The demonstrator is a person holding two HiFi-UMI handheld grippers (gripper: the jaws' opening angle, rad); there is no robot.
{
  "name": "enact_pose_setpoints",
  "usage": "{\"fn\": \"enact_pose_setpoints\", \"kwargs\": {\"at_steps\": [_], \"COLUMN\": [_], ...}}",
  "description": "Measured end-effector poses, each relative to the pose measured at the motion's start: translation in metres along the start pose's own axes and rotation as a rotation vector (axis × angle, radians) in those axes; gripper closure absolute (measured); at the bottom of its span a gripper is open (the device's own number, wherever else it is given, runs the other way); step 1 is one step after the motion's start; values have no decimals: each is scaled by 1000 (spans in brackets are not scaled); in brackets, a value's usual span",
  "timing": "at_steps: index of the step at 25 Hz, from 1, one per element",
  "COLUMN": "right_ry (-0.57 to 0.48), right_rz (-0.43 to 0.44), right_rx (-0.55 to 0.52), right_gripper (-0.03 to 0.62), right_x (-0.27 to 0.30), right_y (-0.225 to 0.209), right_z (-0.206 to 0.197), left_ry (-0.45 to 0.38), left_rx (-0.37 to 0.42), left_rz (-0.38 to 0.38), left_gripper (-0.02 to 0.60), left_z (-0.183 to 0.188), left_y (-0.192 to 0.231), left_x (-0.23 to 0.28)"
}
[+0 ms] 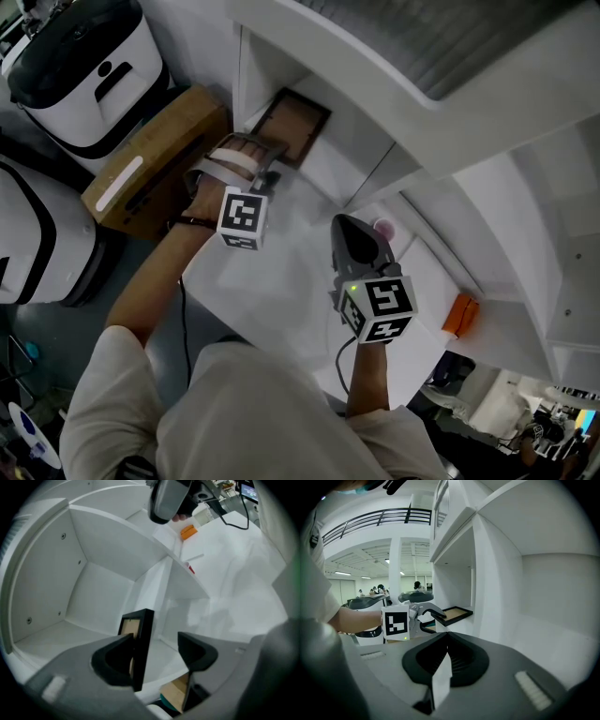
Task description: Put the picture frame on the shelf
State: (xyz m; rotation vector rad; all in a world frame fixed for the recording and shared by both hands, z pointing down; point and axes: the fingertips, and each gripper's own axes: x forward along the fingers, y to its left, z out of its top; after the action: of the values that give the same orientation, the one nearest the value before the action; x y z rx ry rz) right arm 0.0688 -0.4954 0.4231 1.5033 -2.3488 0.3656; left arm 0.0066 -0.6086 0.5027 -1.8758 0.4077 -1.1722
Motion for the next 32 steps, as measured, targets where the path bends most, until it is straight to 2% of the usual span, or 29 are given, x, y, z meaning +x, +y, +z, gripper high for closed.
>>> {"fn": "enact_pose_setpoints", "kwargs": {"at_steps": [9,15,26,32], "right_ry": [-6,-3,-7,-14], "right_rz": [-15,-24,-43,-50], "right_rx": [1,3,-7,-21], "right_gripper": [588,588,588,588], "right_x": [-6,-10,-24,-37], "right_y": [-2,-2,-1,2], "right_z": [2,0,3,6], "left_ry": [16,20,38,43], "left_rx": [-19,-26,-32,-85], "left_rz": [-69,-86,-36,25], "left_gripper": [216,187,184,184], "left_z": [2,2,2,5], "left_y": [-1,2,10,20], "left_x": [14,21,34,18]}}
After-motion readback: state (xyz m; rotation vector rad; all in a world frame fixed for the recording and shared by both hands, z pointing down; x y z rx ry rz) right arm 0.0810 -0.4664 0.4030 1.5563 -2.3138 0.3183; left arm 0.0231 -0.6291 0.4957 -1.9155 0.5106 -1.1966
